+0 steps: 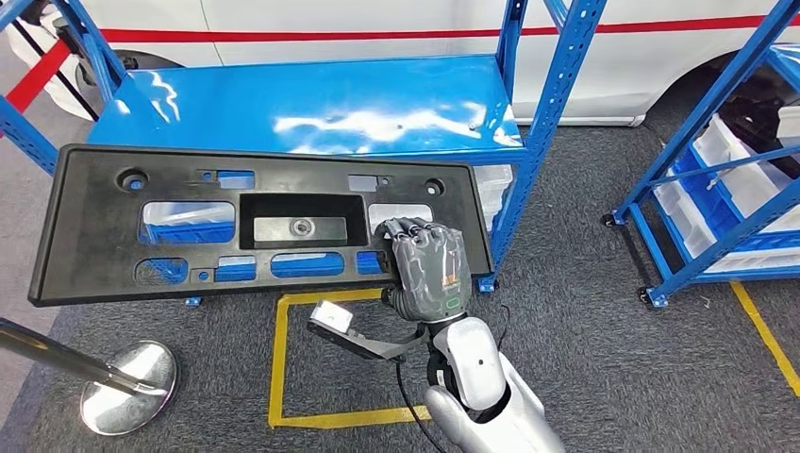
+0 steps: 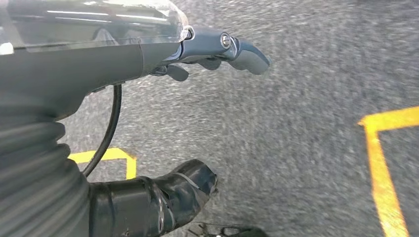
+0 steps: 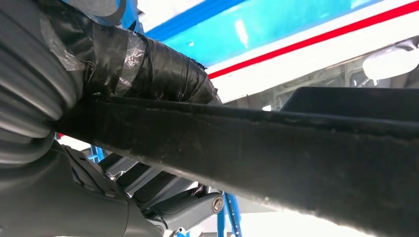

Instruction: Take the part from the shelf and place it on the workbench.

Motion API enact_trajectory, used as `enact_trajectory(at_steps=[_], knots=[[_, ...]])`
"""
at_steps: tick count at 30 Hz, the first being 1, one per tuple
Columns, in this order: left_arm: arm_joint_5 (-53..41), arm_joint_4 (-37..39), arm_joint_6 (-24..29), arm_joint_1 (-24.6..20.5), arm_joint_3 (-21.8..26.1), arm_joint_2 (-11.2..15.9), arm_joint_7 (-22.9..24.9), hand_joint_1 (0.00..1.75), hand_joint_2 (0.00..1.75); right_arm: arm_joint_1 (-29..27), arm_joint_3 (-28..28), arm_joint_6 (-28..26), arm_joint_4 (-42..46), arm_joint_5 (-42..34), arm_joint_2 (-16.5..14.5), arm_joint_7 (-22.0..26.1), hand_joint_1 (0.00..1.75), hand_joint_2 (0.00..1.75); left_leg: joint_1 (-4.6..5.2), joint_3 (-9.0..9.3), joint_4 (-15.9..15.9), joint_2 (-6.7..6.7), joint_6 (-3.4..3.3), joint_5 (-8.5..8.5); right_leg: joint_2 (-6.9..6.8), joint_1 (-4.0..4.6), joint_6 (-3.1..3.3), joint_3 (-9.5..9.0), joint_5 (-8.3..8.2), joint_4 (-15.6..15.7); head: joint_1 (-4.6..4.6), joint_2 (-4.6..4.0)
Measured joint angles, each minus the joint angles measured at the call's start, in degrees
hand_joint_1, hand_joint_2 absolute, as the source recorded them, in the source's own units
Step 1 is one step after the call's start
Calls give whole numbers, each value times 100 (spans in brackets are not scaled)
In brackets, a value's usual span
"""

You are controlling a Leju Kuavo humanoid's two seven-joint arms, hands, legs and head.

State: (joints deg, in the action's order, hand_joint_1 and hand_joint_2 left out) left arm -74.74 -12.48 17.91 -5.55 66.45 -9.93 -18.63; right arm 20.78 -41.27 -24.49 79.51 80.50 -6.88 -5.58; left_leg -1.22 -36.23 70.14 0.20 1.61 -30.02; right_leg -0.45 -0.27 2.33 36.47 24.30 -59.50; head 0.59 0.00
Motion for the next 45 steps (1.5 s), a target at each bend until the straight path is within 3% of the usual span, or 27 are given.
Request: enact_trajectory(at_steps=[2, 3, 4, 6, 7, 9, 11, 12, 14, 15, 17, 19, 22, 24, 26, 27, 28, 29, 30, 32, 34, 37, 39, 42, 43, 44, 45], knots=[[-2, 0, 2, -13, 0, 5, -4, 0, 175, 7, 1, -7, 0, -28, -1, 4, 175, 175, 16, 530, -776, -10, -33, 82, 2, 7, -51, 119, -62, -66, 2, 0], [-3, 0, 5, -20, 0, 7, -6, 0, 175, 12, 1, -10, 1, -36, -2, 6, 175, 175, 31, 690, -1047, -18, -58, 47, 0, 11, -85, 152, -98, -85, 4, 0], [-3, 0, 8, -25, 0, 7, -8, 0, 175, 18, 2, -11, 2, -40, -2, 11, 175, 175, 49, 743, -1176, -26, -87, 1, -2, 14, -120, 169, -140, -86, 5, 0], [-8, 0, 14, -19, 0, 3, -8, 0, 175, 23, 3, -15, 2, -49, -1, 27, 175, 175, 45, 707, -1228, -21, -160, 65, 3, 15, -184, 191, -220, -67, 8, 0], [-12, 0, 15, -15, 0, -1, -7, 0, 175, 23, 4, -18, 2, -54, 0, 35, 175, 175, 32, 674, -1244, -8, -202, 117, 15, 13, -213, 219, -178, -96, 10, 0], [-18, 0, 17, -13, 0, -8, -5, 0, 175, 21, 14, -25, 0, -63, 2, 44, 175, 175, 6, 582, -1271, 23, -288, 236, 39, 5, -262, 352, 203, -436, 19, 0], [-19, 0, 24, -12, 0, -4, -1, 0, 175, 18, 24, -32, -6, -68, 2, 46, 175, 175, 20, 441, -1250, 33, -332, 336, 43, -10, -296, 526, 717, -1112, 26, 0], [-19, 0, 28, -12, 0, -1, 1, 0, 175, 16, 27, -36, -13, -71, 3, 48, 175, 175, 25, 370, -1232, 35, -334, 377, 42, -14, -307, 566, 838, -1397, 26, 0], [-19, 0, 32, -12, 0, 2, 1, 0, 175, 14, 31, -43, -24, -86, 4, 49, 175, 175, 30, 230, -1184, 36, -324, 447, 42, -13, -301, 399, 736, -1461, 26, 0], [-19, 0, 32, -11, 0, 2, 0, 0, 175, 16, 33, -47, -26, -99, 4, 53, 175, 175, 33, 169, -1160, 35, -314, 474, 43, -10, -278, 172, 596, -1201, 26, 0], [-19, 0, 33, -8, 0, -14, -1, 0, 175, 29, 35, -56, -25, -126, 2, 65, 175, 175, 37, 81, -1125, 34, -277, 531, 46, 23, -197, -344, 483, -444, 25, 0], [-19, 0, 35, -7, 0, -32, -5, 0, 175, 40, 39, -73, -24, -149, 2, 78, 175, 175, 22, 45, -1136, 35, -211, 605, 49, 73, -136, -584, 506, -19, 26, 0], [-19, 0, 37, -3, 0, -32, -8, 0, 175, 45, 44, -91, -24, -178, 1, 90, 175, 175, 15, 14, -1166, 25, -102, 650, 34, 62, -62, -568, 373, 106, 28, 0], [-20, 0, 37, 1, 0, -26, -8, 0, 175, 53, 44, -93, -25, -190, -2, 97, 175, 175, 18, -107, -862, 10, -57, 335, 12, 10, 8, -511, 256, 183, 18, 0], [-21, 0, 37, 3, 0, -23, -7, 0, 175, 59, 44, -95, -27, -196, -4, 104, 175, 175, 1, -315, -175, 4, -14, -159, 1, 6, 41, -400, 167, 184, 9, 0], [-22, 0, 37, 3, 0, -23, -7, 0, 175, 57, 44, -96, -32, -198, -4, 108, 175, 175, -7, -393, 154, 4, 11, -308, 0, 6, 37, -336, 127, 175, 8, 0], [-23, 0, 37, 4, 0, -21, -6, 0, 175, 55, 44, -95, -40, -199, -4, 112, 175, 175, -14, -397, 333, 5, 33, -332, -2, 3, 27, -271, 89, 157, 8, 0], [-24, 0, 37, 3, 0, -16, -6, 0, 175, 54, 44, -95, -48, -199, -4, 115, 175, 175, -22, -311, 323, 5, 52, -247, -2, -4, 13, -206, 60, 133, 8, 0], [-25, 0, 38, 3, 0, -10, -7, 0, 175, 54, 44, -95, -55, -202, -3, 116, 175, 175, -34, -122, 98, 6, 67, -86, 0, -15, -5, -145, 38, 101, 7, 0], [-27, 0, 41, -1, 0, -2, -9, 0, 175, 56, 46, -96, -61, -218, -3, 117, 175, 175, -44, 384, -670, -1, 89, 117, 2, -24, -53, -35, 10, 19, 8, 0], [-31, 0, 47, -1, -1, -3, -17, 0, 175, 54, 51, -98, -61, -254, -4, 122, 175, 175, -27, 657, -1153, -22, 62, 97, 5, -7, -121, 38, -29, -42, 11, 0], [-32, 0, 51, 6, -2, -7, -28, 0, 175, 47, 60, -101, -63, -320, -2, 143, 175, 175, -16, 637, -1229, -23, -72, 121, 16, -1, -220, 81, -74, -65, 16, 0], [-31, 0, 51, 6, -2, -8, -31, 0, 175, 47, 68, -102, -63, -343, -2, 150, 175, 175, -30, 599, -1256, -4, -186, 190, 25, -16, -270, 208, 156, -354, 22, 0], [-30, 0, 54, 6, -1, -3, -33, 0, 175, 28, 77, -104, -69, -364, 2, 154, 175, 175, -4, 513, -1249, 8, -279, 255, 30, -32, -312, 622, 732, -1411, 26, 0], [-30, 0, 54, 7, -1, -2, -34, 0, 175, 15, 80, -104, -72, -381, 4, 159, 175, 175, 7, 489, -1241, 9, -290, 268, 30, -33, -311, 682, 791, -1618, 26, 0], [-30, 0, 54, 11, 0, -2, -34, 0, 175, 6, 84, -104, -74, -403, 7, 167, 175, 175, 18, 473, -1229, 9, -293, 275, 31, -30, -297, 637, 744, -1619, 26, 0], [-30, 0, 54, 14, 0, -2, -33, 0, 175, 1, 88, -105, -74, -424, 8, 174, 175, 175, 29, 466, -1217, 7, -294, 277, 32, -22, -270, 482, 604, -1395, 27, 0]])
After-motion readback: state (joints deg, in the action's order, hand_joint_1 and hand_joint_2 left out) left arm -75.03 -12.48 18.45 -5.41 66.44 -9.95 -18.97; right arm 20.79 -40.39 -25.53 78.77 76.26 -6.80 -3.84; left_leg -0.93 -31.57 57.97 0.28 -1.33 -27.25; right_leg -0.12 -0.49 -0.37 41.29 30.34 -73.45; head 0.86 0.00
